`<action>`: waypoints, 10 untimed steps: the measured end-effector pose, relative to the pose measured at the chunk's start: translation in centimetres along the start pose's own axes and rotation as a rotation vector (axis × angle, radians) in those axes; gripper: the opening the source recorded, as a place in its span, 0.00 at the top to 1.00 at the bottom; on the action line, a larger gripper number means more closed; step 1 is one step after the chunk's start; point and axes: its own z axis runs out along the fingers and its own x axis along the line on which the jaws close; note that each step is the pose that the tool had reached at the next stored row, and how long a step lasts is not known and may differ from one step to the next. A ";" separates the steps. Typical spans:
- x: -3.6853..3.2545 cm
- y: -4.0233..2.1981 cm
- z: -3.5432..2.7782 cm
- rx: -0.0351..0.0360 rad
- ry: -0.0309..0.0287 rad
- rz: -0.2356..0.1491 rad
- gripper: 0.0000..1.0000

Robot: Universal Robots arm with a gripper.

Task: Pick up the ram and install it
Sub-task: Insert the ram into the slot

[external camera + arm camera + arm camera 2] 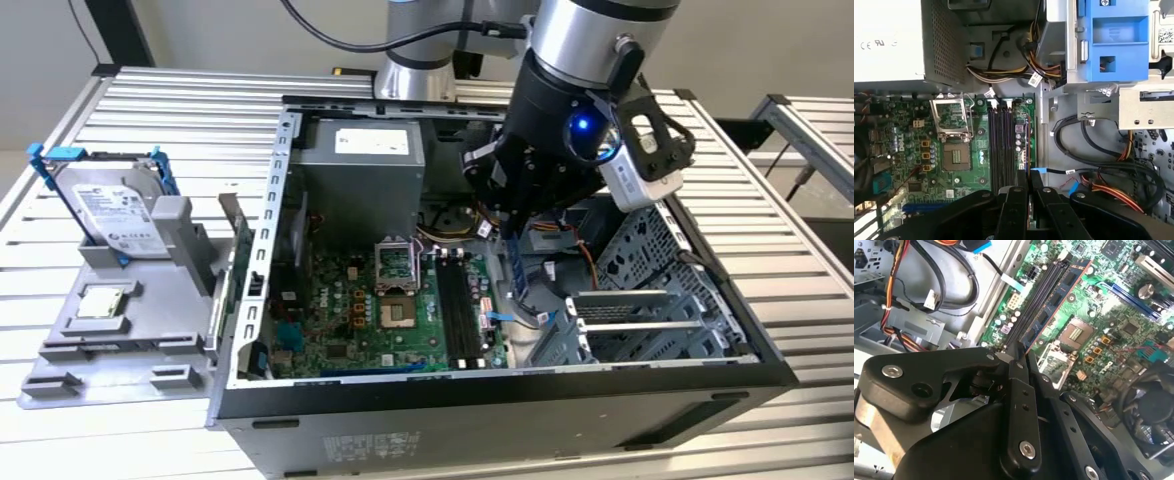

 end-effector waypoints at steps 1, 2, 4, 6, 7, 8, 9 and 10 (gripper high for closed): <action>0.02 0.00 0.17 0.0000 -0.0002 0.011 1.00; 0.03 -0.01 0.35 0.0000 -0.0004 0.022 1.00; 0.03 0.05 0.72 -0.0002 -0.0006 0.023 1.00; 0.03 0.06 1.06 0.0020 -0.0008 0.021 1.00; 0.03 0.08 1.19 0.0044 -0.0009 0.018 1.00; 0.04 0.11 1.35 0.0058 -0.0009 0.016 1.00; 0.09 0.17 1.54 0.0061 -0.0010 0.015 1.00; 0.21 0.22 1.72 0.0062 -0.0012 0.015 1.00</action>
